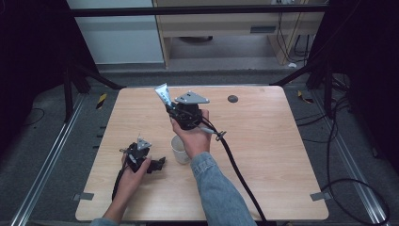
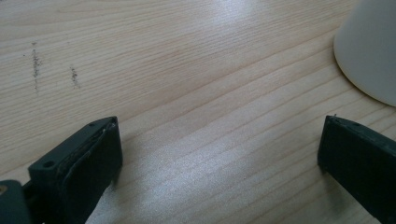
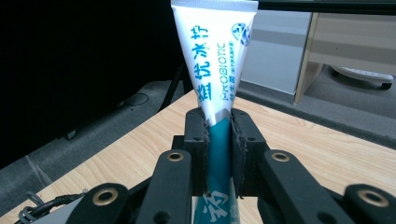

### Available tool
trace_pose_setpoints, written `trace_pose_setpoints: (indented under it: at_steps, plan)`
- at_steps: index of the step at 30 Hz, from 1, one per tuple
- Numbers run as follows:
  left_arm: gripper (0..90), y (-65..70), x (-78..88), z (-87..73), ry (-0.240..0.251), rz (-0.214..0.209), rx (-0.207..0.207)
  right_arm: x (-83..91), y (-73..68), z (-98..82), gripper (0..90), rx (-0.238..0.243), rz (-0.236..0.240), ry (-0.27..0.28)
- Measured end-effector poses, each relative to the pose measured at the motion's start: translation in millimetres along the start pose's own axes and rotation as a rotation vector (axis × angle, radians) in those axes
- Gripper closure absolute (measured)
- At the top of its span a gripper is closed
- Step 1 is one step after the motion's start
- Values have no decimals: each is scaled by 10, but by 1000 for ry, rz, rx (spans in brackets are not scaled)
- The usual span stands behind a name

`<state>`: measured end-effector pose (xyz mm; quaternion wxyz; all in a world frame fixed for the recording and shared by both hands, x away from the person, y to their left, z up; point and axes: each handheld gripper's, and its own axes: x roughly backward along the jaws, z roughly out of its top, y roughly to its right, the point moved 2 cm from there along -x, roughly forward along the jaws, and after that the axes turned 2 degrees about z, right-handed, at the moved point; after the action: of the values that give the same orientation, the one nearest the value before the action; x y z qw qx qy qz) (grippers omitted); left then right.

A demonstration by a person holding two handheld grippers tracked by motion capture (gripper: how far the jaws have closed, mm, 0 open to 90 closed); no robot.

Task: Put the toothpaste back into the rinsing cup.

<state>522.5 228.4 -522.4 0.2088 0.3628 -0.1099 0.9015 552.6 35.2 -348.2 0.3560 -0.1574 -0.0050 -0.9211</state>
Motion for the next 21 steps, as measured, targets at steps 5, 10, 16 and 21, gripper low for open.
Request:
trace_pose_setpoints:
  at_steps: [5,10,16,21]
  plan:
    - [0,0,0,0,0,0,0,5,17,-19,786,-9,2,12]
    - [0,0,0,0,0,0,-1,11,12,-54,786,2,-7,11]
    - [0,2,-1,-1,0,-2,2,-3,-12,-96,785,11,-7,22]
    - [0,2,0,-1,0,-2,2,-7,-1,-150,786,-5,-6,22]
